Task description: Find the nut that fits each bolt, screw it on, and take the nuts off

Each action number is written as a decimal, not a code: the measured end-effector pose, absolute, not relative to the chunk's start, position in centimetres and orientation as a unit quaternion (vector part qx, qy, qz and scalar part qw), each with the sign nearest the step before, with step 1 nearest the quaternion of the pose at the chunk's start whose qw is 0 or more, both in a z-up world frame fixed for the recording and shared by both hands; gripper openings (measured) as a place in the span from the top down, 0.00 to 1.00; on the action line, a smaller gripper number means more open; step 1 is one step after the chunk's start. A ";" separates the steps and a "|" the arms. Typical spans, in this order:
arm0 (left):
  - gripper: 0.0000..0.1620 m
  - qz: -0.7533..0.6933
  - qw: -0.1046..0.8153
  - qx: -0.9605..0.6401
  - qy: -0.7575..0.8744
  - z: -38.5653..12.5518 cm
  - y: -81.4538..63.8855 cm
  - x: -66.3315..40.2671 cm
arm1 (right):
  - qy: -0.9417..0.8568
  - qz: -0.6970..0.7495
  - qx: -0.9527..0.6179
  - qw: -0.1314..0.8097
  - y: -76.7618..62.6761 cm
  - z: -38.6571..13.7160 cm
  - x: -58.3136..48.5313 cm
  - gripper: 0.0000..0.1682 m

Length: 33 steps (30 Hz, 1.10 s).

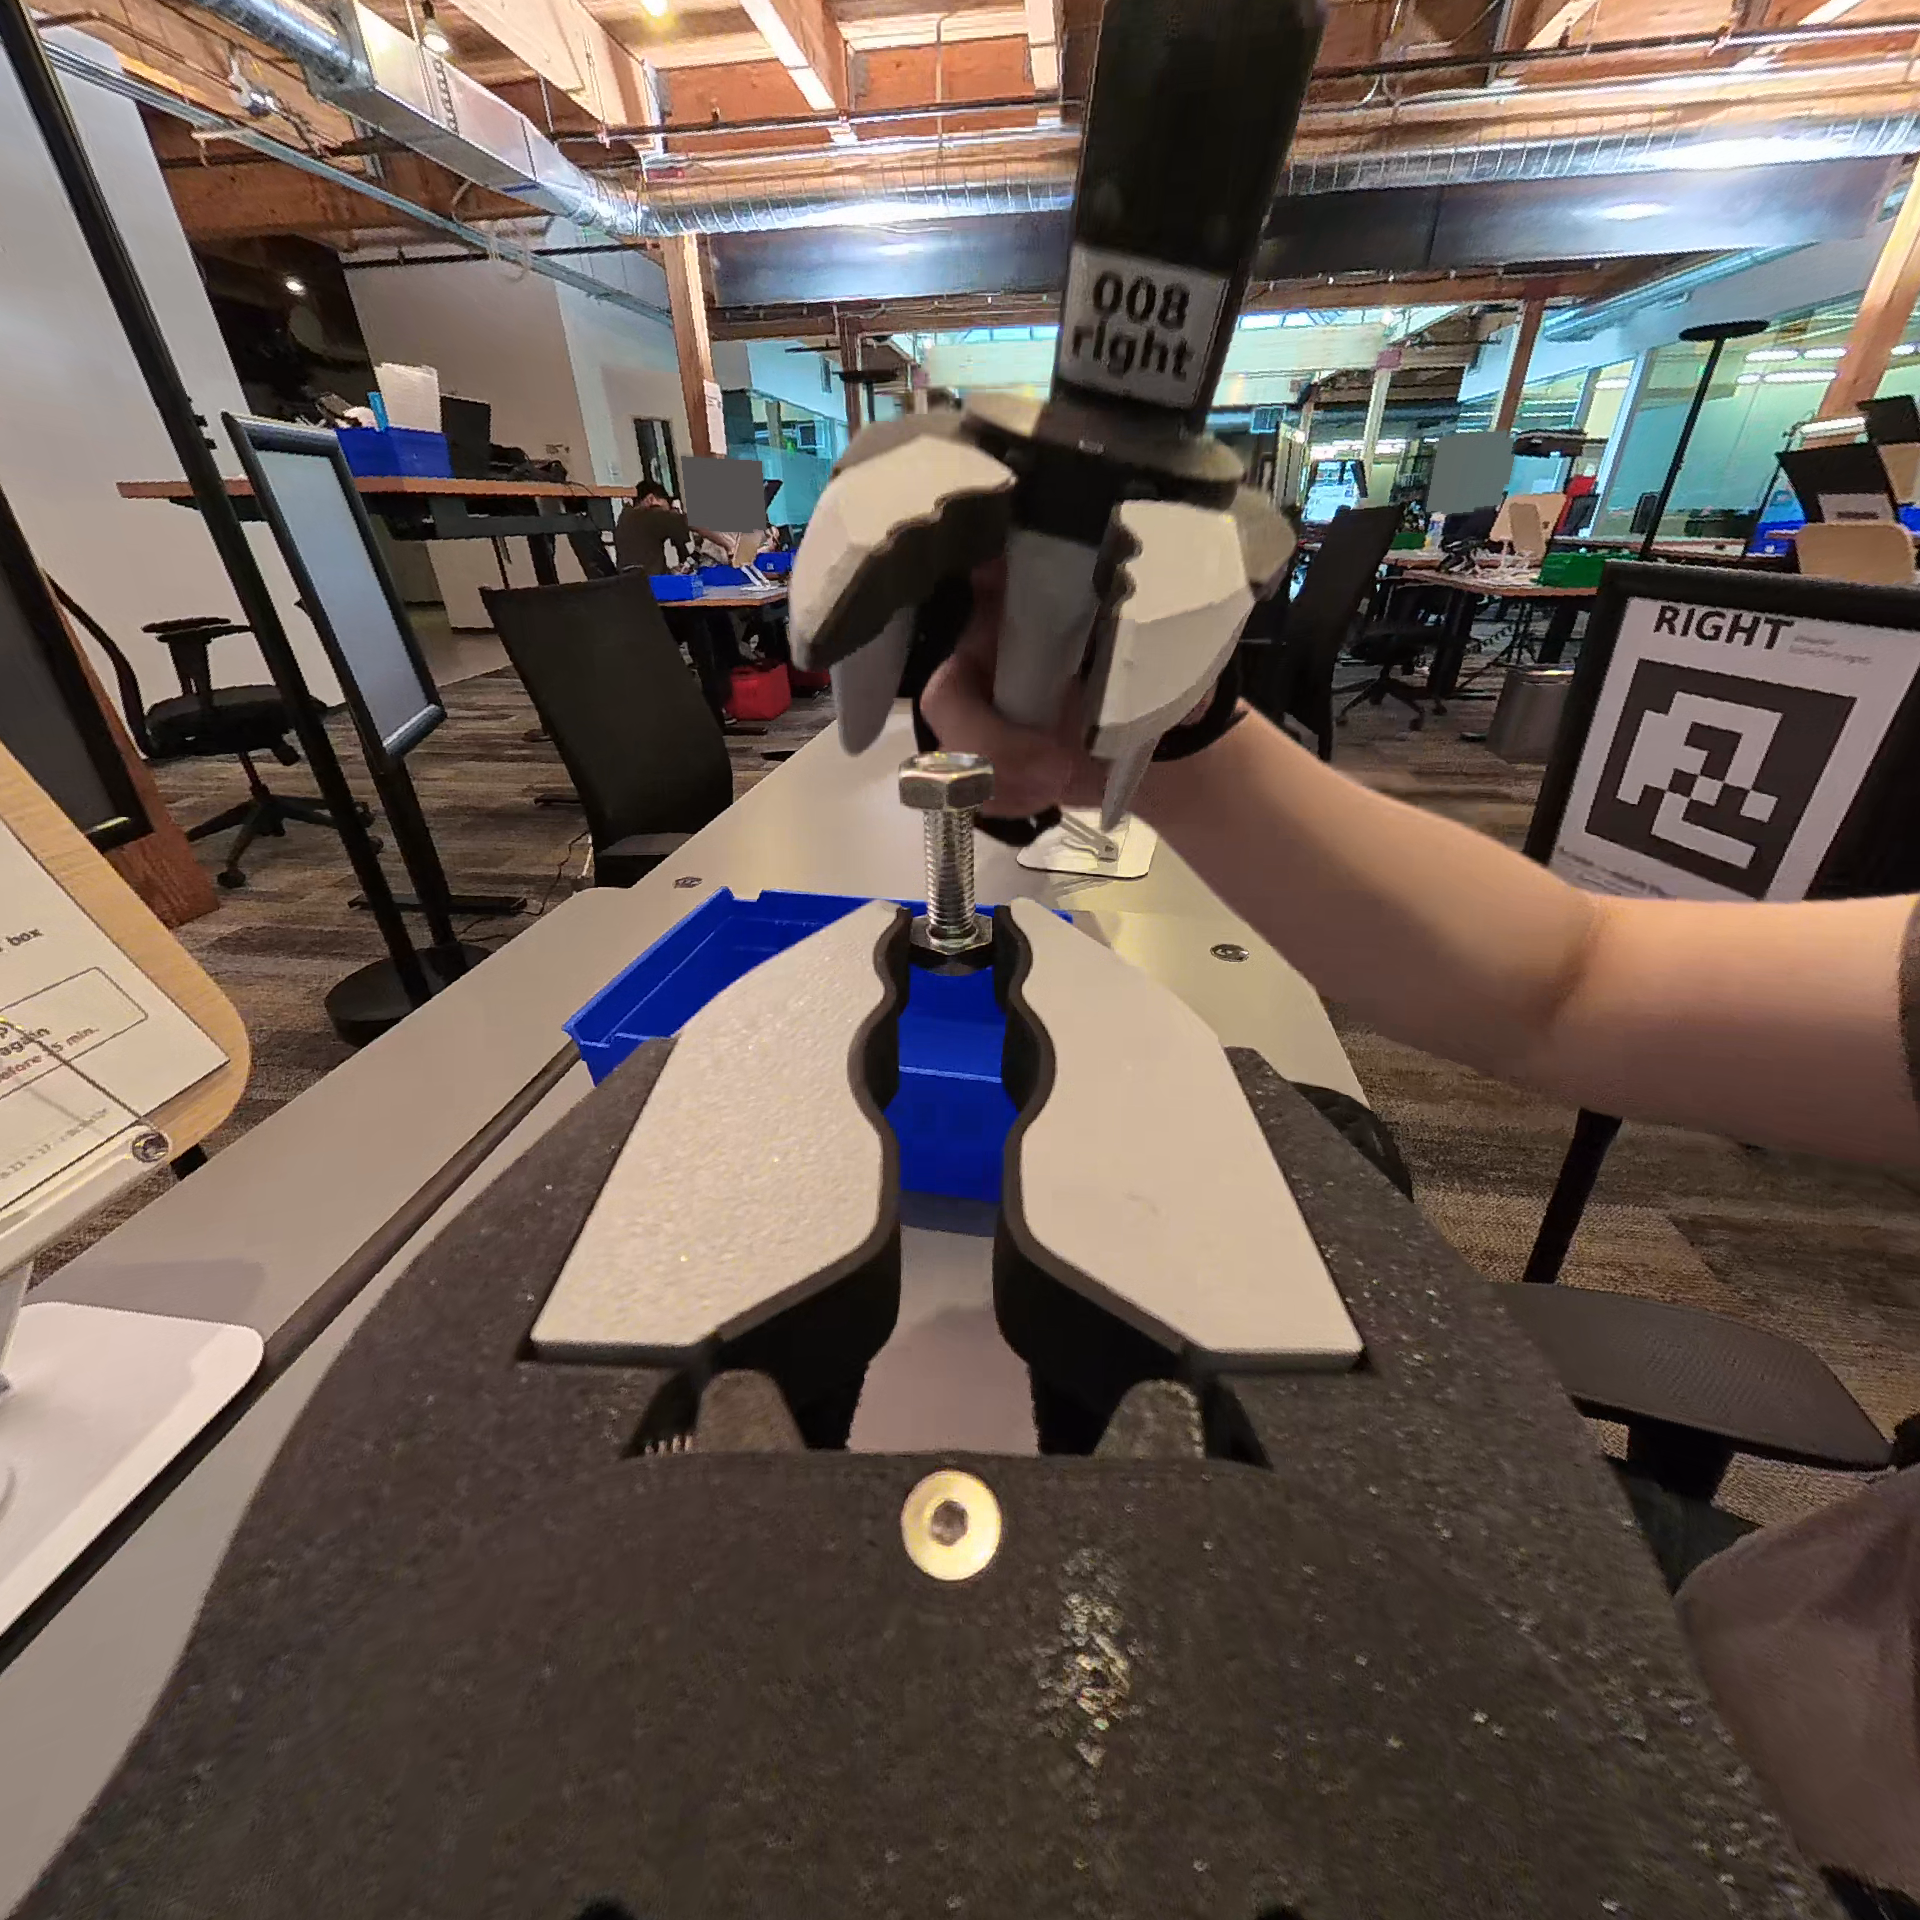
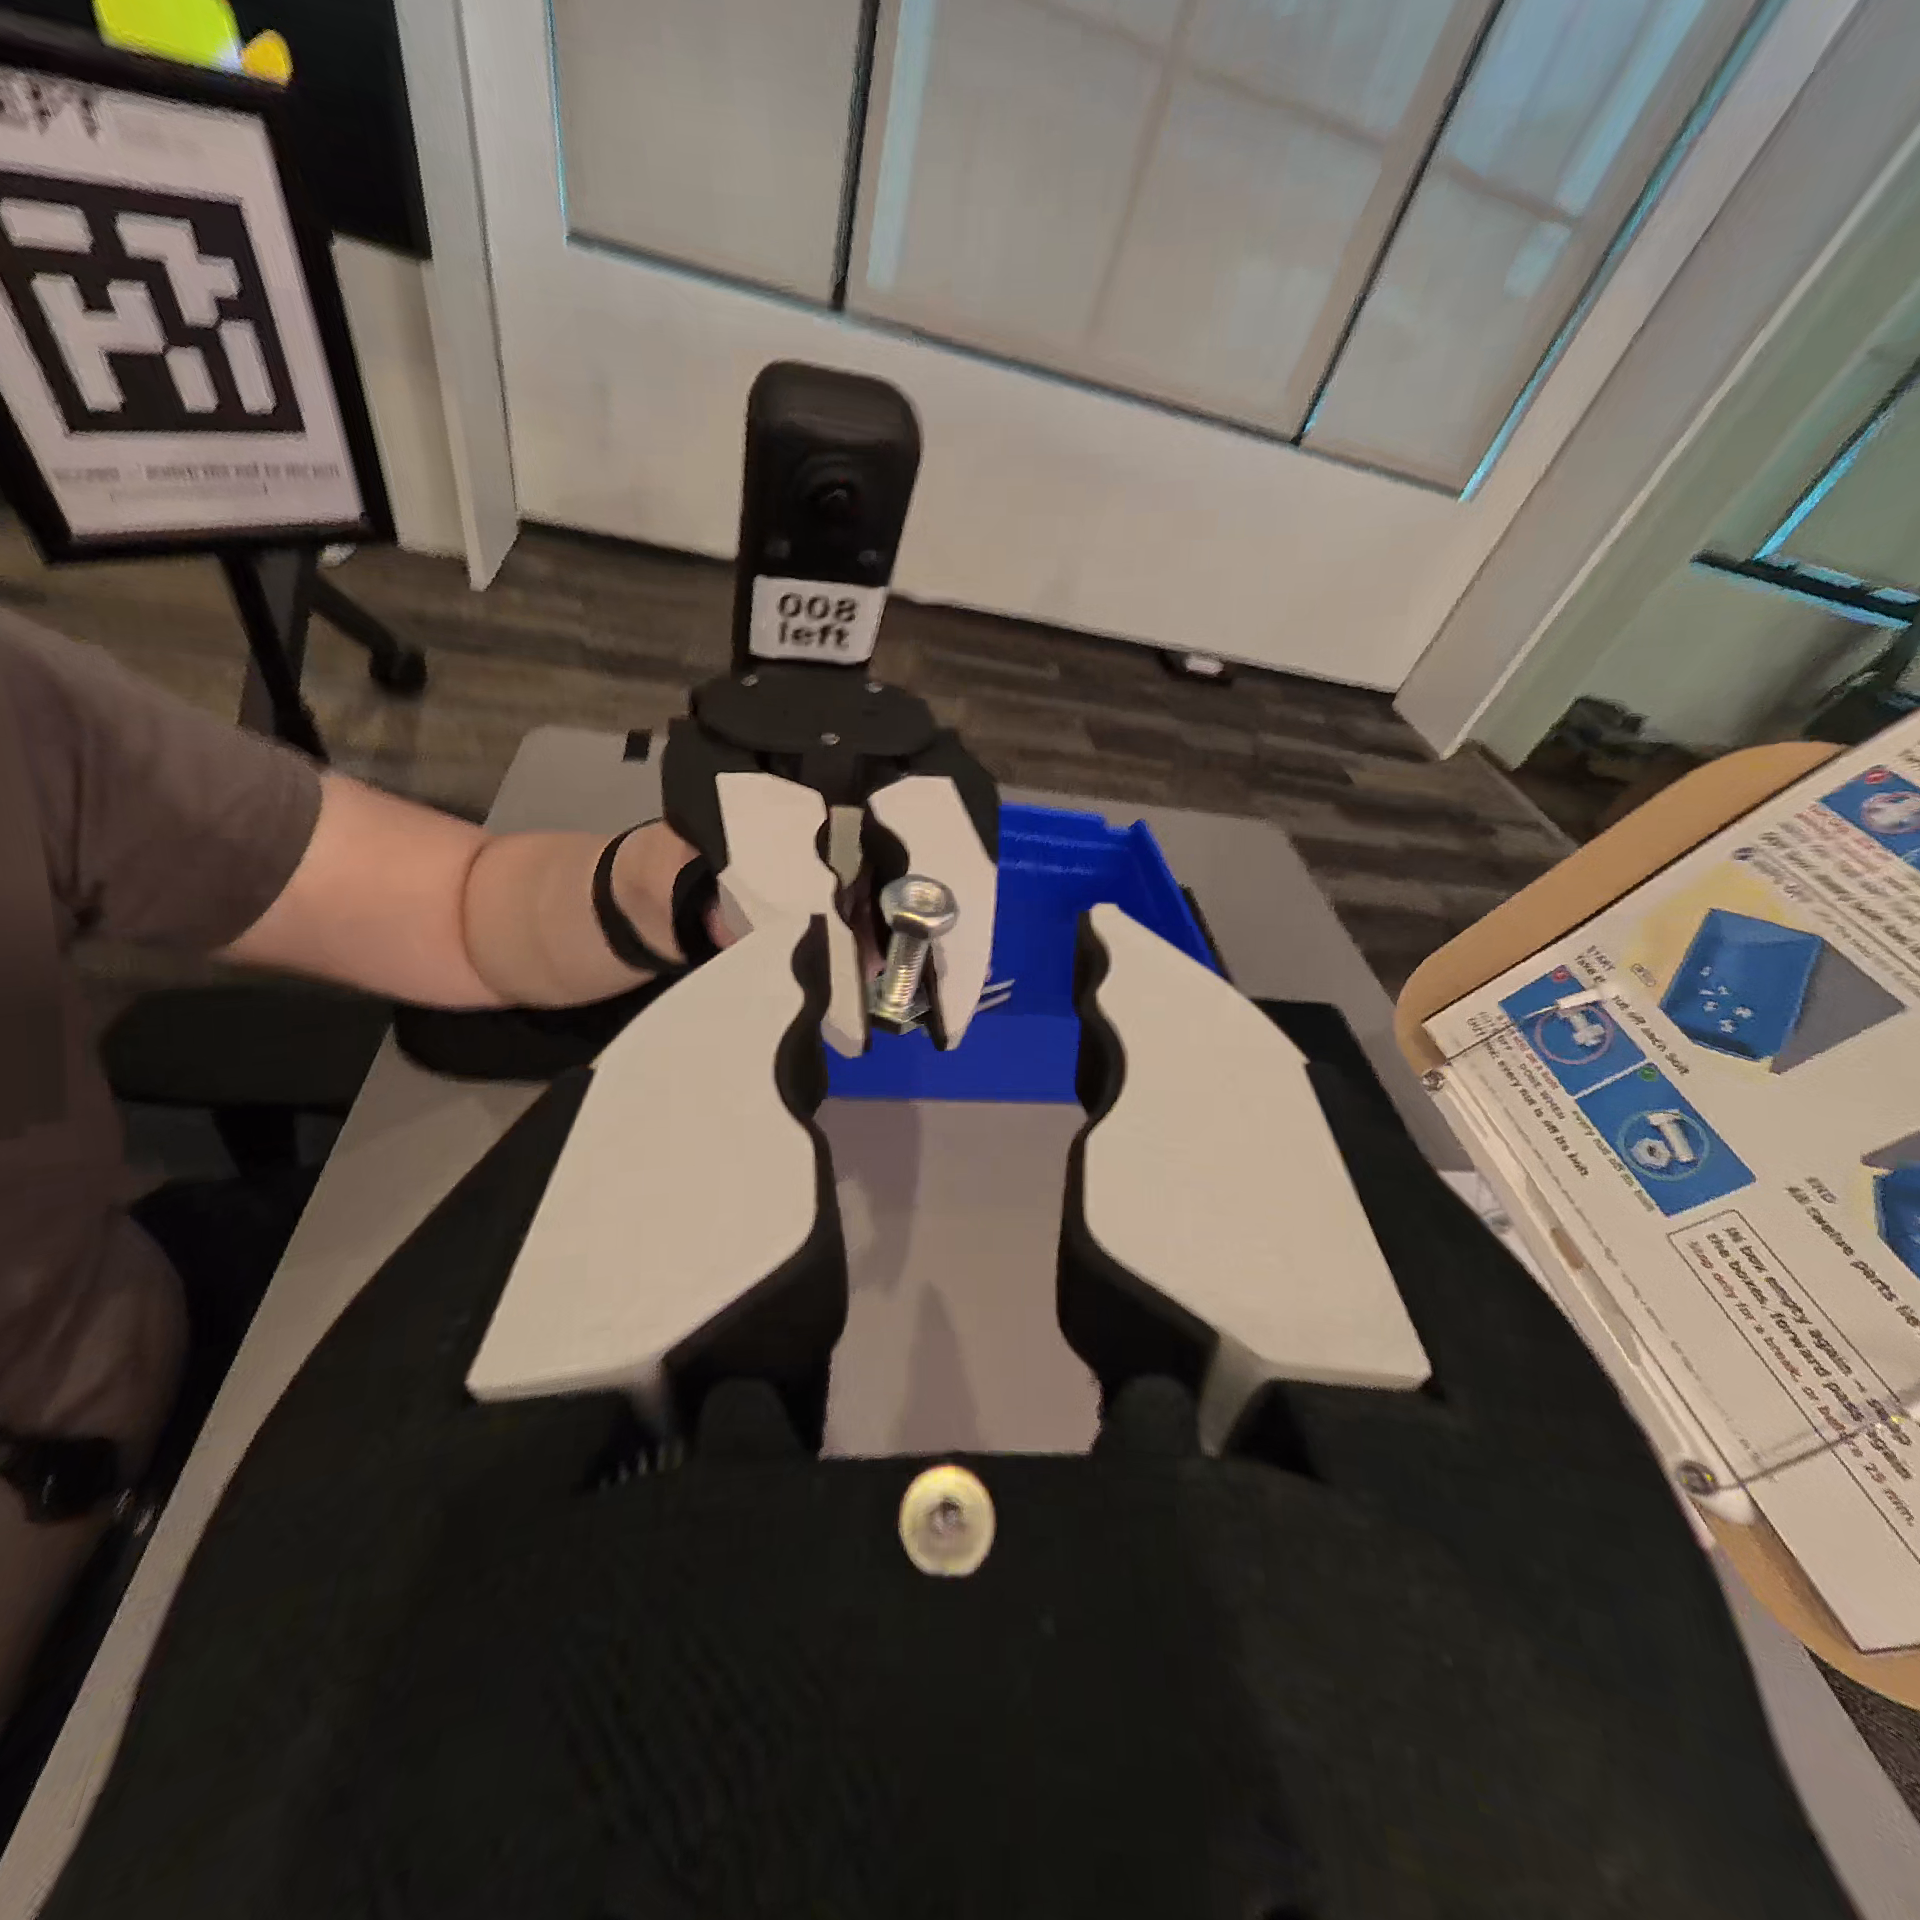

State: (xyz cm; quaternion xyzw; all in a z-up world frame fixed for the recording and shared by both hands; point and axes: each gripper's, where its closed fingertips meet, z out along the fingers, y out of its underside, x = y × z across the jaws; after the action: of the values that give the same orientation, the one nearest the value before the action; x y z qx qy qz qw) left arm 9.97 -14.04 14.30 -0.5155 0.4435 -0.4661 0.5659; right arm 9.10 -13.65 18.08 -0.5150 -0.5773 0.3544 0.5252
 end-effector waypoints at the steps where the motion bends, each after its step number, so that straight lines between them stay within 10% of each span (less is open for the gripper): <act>1: 0.91 -0.466 0.566 -0.515 0.444 14.4 -14.1 10.0 | -0.559 0.358 -0.513 0.545 -13.4 18.2 9.1 0.73; 33: 0.91 -0.433 0.573 -0.541 0.437 13.5 -12.5 10.0 | -0.474 0.513 -0.451 0.556 -14.1 16.0 9.9 0.65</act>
State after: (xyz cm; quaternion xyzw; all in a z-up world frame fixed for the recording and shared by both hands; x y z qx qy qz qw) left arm 10.01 -12.47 13.46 -0.5412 0.4374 -0.4334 0.5727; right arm 9.88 -14.13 16.01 -0.4508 -0.4738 0.5131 0.5559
